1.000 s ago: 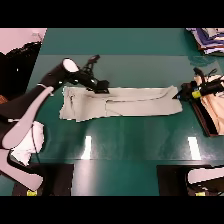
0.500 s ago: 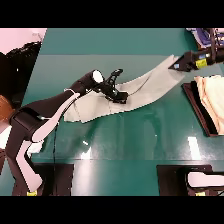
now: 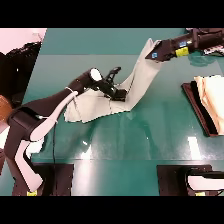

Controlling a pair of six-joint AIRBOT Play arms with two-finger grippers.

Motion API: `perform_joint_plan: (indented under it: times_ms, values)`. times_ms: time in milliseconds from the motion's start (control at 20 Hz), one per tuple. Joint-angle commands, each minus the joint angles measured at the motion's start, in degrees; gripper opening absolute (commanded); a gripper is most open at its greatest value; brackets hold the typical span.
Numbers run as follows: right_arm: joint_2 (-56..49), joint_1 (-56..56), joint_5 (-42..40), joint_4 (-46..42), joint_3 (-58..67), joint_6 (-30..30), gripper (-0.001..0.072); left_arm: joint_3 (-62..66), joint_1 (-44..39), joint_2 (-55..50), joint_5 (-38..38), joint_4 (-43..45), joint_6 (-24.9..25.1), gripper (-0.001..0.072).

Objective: Fold the shirts.

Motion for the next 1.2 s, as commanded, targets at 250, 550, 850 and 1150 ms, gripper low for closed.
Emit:
perform_joint_plan:
  times_ms: [250, 550, 850, 1150]
  values:
    - [-6.54, 16.46, -13.51, 11.85, 0.81, -6.88, 0.0019, 0.74, 19.10, 15.63, -4.87, 5.95, 1.92, 0.0028]
    - [-19.06, 32.94, -30.56, 18.23, 0.83, -15.85, 0.0521, 0.79, 33.46, 25.94, -6.21, 7.96, 1.88, 0.0029]
    - [-17.62, 27.19, -20.76, 2.93, 0.76, -8.28, 0.0546, 0.76, 36.44, 27.78, -9.99, 8.02, 1.92, 0.0029]
    - [-16.26, 11.56, -4.72, -11.98, -3.50, -1.05, 0.0497, 0.70, 36.02, 27.78, -12.79, 8.04, 1.95, 0.0029]
